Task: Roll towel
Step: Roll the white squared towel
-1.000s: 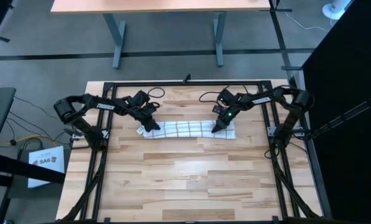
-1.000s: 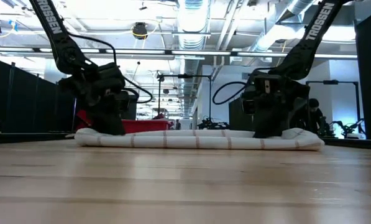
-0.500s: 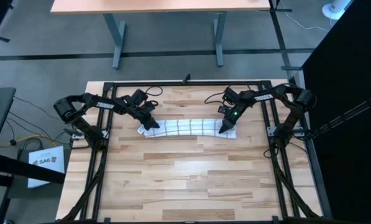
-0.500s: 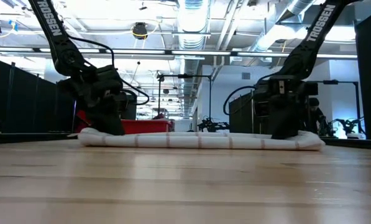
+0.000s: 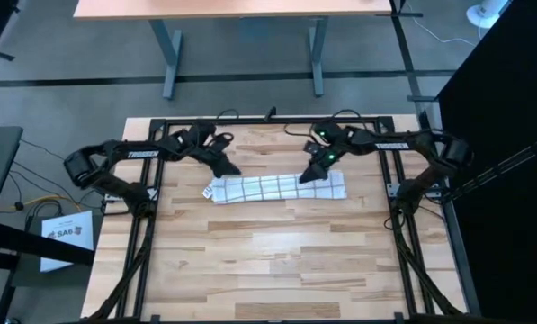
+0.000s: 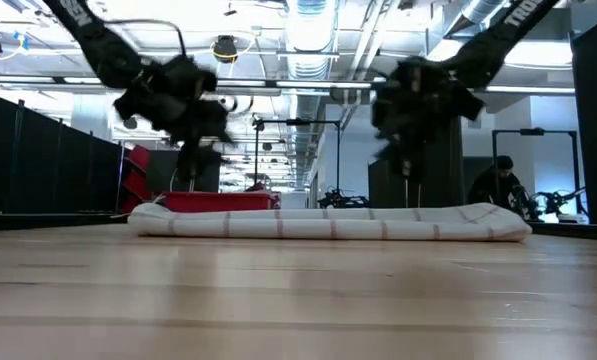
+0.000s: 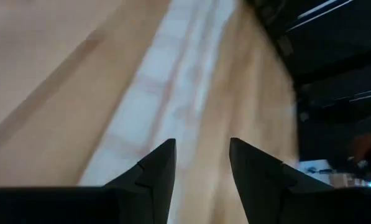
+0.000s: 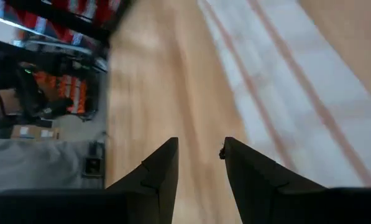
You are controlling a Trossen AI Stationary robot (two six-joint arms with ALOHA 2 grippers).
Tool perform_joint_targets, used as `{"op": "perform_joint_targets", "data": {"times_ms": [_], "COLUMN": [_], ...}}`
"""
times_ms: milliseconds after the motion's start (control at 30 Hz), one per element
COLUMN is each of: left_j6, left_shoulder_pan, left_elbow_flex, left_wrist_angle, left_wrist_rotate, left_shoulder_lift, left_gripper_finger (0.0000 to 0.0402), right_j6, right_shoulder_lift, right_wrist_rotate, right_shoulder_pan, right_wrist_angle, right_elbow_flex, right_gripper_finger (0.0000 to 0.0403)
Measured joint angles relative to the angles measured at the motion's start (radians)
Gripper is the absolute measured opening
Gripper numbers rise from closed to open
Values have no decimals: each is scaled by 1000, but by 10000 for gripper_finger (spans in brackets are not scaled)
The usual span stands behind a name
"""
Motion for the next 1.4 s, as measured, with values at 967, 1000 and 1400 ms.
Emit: {"op": "perform_joint_targets", "data": {"times_ms": [967, 1000, 1400], "left_j6": [-611, -611, -584], "left_shoulder_pan": [-181, -181, -179], "left_elbow_flex": [110, 110, 110], "left_wrist_angle": [873, 873, 822], "left_wrist_rotate": [192, 190, 168], "left_shoulder_lift": [511, 521, 539], "left_gripper_finger": [137, 137, 137], "right_j6": [120, 120, 136], "right_shoulder_lift": [391, 391, 487], "right_wrist_rotate": [-69, -65, -48], "right_shoulder_pan": [79, 73, 61], "right_wrist_angle": [3, 0, -67], "right_elbow_flex": [318, 318, 320], "right_gripper_finger": [117, 117, 117]}}
